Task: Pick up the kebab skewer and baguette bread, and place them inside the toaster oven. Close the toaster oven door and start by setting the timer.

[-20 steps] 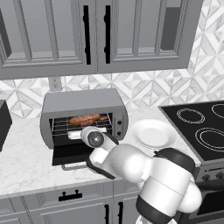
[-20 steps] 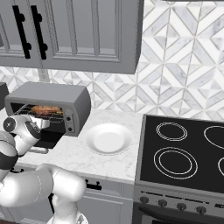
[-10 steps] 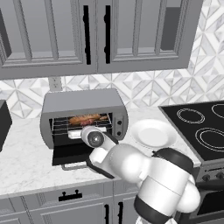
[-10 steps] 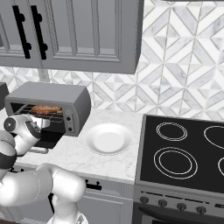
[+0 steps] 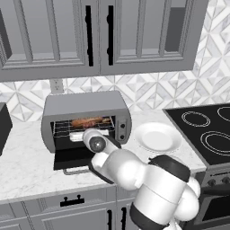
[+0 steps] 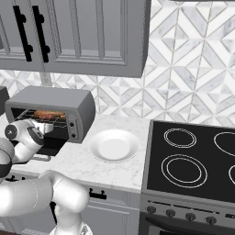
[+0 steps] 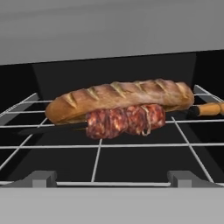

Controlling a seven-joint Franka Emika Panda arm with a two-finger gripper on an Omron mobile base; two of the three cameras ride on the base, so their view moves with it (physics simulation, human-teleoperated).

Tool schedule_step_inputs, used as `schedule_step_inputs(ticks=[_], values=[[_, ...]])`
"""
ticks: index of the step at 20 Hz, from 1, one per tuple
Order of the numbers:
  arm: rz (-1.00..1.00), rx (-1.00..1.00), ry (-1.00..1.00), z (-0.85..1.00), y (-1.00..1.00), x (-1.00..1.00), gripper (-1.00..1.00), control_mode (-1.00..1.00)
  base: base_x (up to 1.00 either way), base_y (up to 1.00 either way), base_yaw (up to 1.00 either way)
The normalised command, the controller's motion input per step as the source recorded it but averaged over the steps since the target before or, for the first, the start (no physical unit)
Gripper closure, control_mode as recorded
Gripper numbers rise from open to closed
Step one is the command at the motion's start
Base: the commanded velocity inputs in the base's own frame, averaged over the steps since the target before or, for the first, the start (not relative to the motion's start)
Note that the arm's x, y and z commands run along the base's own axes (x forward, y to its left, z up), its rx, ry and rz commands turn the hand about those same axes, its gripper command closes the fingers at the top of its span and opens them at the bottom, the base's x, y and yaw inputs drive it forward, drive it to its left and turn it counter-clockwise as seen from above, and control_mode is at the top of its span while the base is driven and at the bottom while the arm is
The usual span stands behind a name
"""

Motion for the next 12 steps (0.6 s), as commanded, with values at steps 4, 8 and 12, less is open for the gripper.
schedule_step_inputs(ticks=[4, 8, 12], values=[[0.0, 0.0, 0.0, 0.0, 0.0, 0.26, -1.0, -1.0, 0.0, 0.0, 0.0], [0.0, 0.0, 0.0, 0.0, 0.0, 0.31, -1.0, -1.0, 0.0, 0.0, 0.0], [0.0, 0.0, 0.0, 0.0, 0.0, 0.31, -1.0, -1.0, 0.0, 0.0, 0.0]])
